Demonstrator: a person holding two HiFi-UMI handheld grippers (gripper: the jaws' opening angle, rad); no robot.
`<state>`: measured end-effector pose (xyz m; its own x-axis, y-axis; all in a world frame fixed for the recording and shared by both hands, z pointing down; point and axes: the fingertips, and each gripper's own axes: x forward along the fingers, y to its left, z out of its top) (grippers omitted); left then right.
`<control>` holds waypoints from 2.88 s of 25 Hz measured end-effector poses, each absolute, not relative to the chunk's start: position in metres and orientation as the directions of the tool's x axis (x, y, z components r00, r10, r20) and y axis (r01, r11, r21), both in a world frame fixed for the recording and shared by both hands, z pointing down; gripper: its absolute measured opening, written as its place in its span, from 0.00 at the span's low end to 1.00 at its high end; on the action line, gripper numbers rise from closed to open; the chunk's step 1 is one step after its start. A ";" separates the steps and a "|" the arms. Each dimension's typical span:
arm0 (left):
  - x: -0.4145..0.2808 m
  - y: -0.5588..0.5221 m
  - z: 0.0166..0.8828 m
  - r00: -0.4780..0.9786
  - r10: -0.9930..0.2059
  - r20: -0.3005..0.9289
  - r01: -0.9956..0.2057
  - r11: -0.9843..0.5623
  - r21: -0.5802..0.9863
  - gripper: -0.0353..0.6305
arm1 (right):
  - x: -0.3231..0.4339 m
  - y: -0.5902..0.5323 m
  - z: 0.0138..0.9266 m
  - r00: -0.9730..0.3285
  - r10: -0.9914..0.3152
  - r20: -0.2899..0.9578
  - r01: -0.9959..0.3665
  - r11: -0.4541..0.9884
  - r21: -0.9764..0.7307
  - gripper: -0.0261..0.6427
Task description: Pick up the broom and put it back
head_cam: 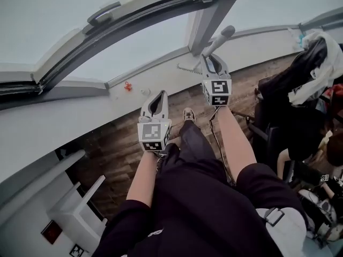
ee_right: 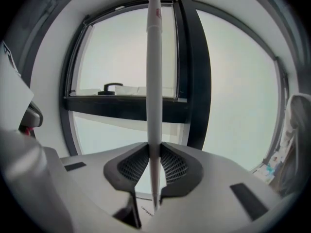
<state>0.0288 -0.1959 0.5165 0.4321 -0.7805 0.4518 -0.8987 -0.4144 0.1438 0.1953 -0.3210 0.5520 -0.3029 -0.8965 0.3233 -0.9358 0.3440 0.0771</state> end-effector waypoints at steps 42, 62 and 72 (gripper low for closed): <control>-0.088 -0.035 0.423 0.308 -0.927 0.213 -0.944 -0.270 0.190 0.05 | 0.074 -0.064 0.416 -0.499 -0.824 0.267 -0.840 0.536 0.083 0.17; -0.214 0.058 0.442 0.004 -0.970 0.242 -0.979 0.046 0.199 0.05 | -0.025 -0.043 0.424 -0.642 -0.712 0.286 -0.728 0.683 0.065 0.17; -0.229 0.057 0.421 -0.030 -0.979 0.201 -0.982 0.066 0.177 0.05 | -0.091 -0.023 0.408 -0.746 -0.606 0.277 -0.611 0.788 0.081 0.17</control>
